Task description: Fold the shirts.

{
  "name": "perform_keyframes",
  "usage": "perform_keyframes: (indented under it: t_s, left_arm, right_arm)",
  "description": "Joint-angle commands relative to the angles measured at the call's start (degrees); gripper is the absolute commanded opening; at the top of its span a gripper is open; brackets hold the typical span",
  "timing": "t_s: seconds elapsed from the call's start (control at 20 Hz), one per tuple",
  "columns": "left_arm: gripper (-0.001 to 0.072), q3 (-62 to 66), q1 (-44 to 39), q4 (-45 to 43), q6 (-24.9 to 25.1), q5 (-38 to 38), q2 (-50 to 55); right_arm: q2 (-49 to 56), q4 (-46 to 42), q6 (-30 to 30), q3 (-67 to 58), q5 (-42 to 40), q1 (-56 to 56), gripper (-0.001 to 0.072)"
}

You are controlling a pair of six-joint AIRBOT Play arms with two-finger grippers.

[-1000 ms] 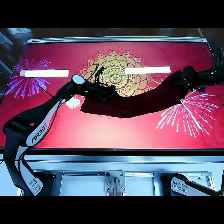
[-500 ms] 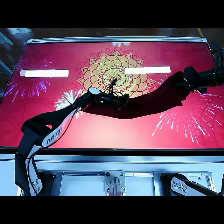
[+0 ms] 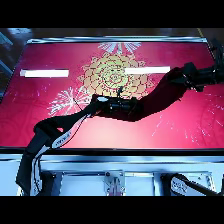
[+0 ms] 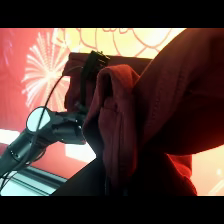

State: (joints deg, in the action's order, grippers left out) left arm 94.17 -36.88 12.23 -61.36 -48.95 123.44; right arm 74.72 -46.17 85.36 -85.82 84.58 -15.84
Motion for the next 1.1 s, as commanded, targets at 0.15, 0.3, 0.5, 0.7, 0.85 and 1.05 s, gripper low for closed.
perform_keyframes:
  t_s: [0.15, 0.3, 0.5, 0.7, 0.85, 1.05]
  left_arm:
    - [0.0037, 0.0, 14.2, -12.1, 3.4, -0.6, -10.8]
    - [0.0037, 0.0, 24.9, -21.6, 1.7, -1.1, -21.1]
    - [0.0038, 0.0, 38.9, -23.4, 1.7, -8.0, -34.2]
    - [0.0039, 0.0, 48.6, -23.5, 1.7, -21.9, -44.2]
    - [0.0039, 0.0, 51.6, -23.5, 1.6, -30.4, -49.4]
    - [0.0039, -0.5, 50.6, -26.6, 0.4, -33.2, -53.5]
  right_arm:
    - [0.9, -2.5, 1.3, -0.1, -5.0, 8.0, 0.0063]
    - [3.9, -3.9, 1.4, -0.1, -9.4, 18.3, 0.0063]
    - [11.1, -3.8, 1.4, -0.1, -18.6, 32.5, 0.0063]
    - [21.8, -1.2, 1.4, -0.1, -26.9, 42.2, 0.0064]
    - [28.3, 7.2, 1.4, -0.1, -32.8, 45.4, 0.0150]
    - [31.1, 17.3, 1.4, -0.1, -40.8, 45.2, 0.0517]
